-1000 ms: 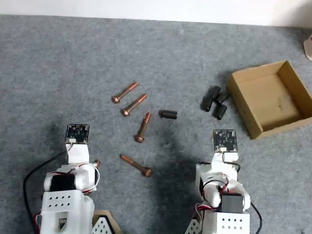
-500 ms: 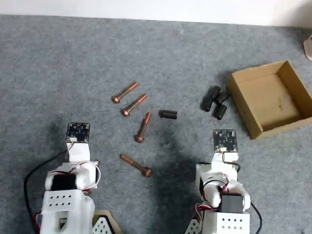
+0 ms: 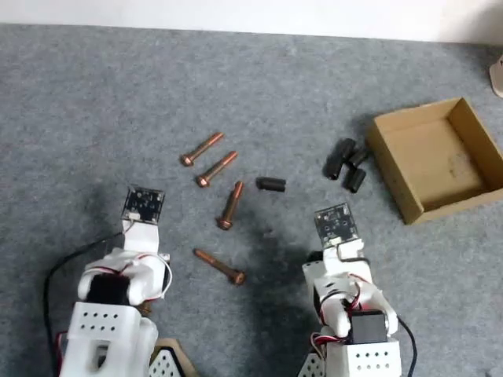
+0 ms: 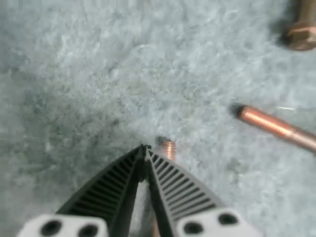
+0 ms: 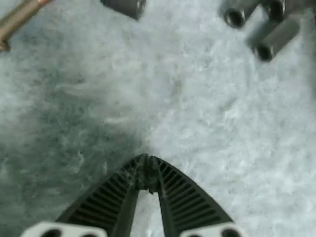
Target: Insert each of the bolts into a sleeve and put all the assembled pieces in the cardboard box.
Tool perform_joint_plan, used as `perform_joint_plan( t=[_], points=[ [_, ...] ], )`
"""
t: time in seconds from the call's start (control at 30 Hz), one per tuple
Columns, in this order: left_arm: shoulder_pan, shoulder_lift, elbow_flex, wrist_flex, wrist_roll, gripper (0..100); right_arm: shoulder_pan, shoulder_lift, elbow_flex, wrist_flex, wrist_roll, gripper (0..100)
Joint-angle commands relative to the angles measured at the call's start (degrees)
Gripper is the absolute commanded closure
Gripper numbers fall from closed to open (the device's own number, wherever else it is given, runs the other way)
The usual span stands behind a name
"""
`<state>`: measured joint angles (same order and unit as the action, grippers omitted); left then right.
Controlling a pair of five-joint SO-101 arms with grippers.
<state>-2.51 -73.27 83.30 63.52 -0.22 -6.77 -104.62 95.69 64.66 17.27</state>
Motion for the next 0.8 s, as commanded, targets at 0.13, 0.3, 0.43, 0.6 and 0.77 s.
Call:
perform_joint_plan(
  t=[0.13, 0.3, 0.43, 0.6, 0.77],
  points=[
    [0.84, -0.13, -14.37, 11.52, 0.18, 99, -0.31, -0.57, 4.97, -4.70, -2.46, 98.8],
    [0.66, -0.13, -14.29, 11.16, -0.18, 97, -0.48, -0.57, 4.53, -6.55, -2.55, 98.8],
    [0.66, -0.13, -14.02, 11.16, 0.26, 91, -0.40, -0.57, 4.62, -7.87, -2.73, 98.8],
    [0.57, -0.13, -10.86, 9.32, 0.35, 95, -0.31, -0.57, 5.93, -9.01, -2.73, 98.8],
    [0.57, -0.13, -8.40, 9.14, 0.18, 95, -0.31, -0.57, 5.93, -8.92, -2.73, 98.8]
  ],
)
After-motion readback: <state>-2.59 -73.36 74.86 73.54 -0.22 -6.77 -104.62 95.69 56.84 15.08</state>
